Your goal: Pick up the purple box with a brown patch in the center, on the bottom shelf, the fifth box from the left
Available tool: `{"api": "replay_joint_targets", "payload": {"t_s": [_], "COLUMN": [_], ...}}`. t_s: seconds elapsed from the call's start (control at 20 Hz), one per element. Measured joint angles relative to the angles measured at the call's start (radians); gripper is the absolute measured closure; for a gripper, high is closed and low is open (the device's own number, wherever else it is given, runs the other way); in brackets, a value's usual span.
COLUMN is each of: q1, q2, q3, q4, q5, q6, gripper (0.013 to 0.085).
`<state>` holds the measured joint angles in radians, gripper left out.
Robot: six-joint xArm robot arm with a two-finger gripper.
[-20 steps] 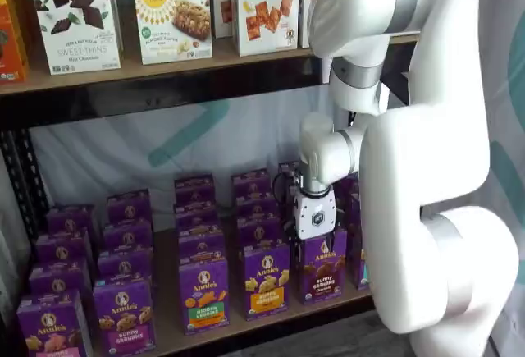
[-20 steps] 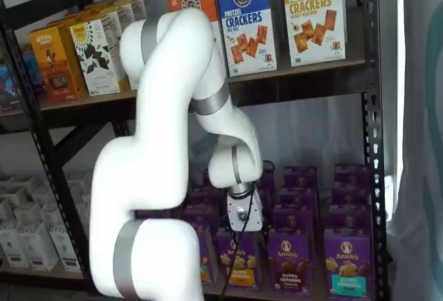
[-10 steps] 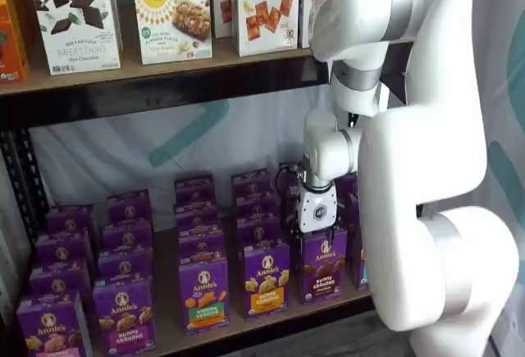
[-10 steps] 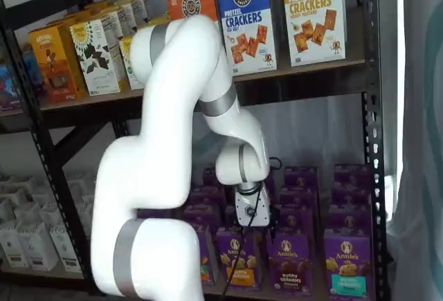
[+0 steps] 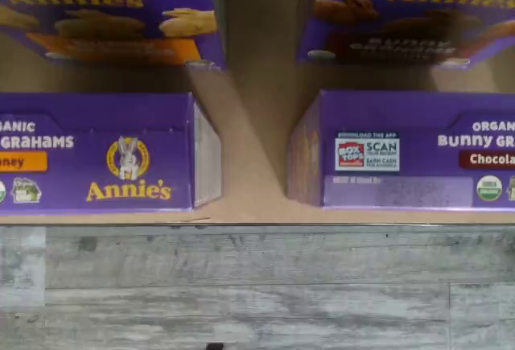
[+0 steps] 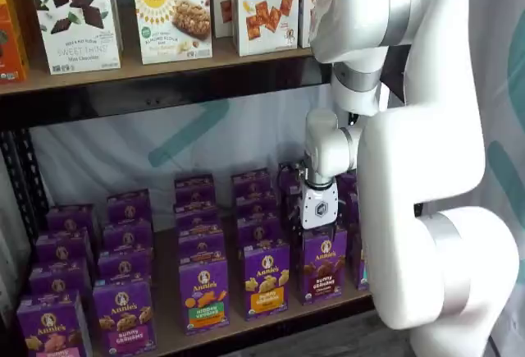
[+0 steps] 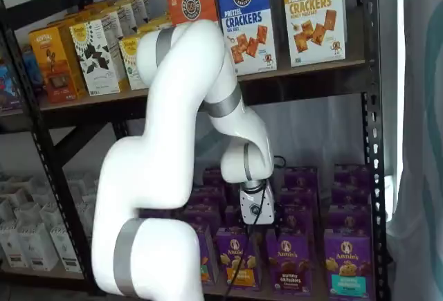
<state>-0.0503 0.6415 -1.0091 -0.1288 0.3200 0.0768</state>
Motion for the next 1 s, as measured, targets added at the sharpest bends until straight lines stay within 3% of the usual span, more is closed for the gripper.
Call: {"api": "replay_joint_targets", "payload": {"t_s": [0.75, 1.0], "q1": [-0.015, -0.031], "q2": [0.036, 0.051], "q3": [-0.031, -0.051], "q4": [-0.014, -0.049], "q5": [-0.015, -0.022], "q6": [-0.001, 0.017], "gripper": [0.0130, 0.0130]}}
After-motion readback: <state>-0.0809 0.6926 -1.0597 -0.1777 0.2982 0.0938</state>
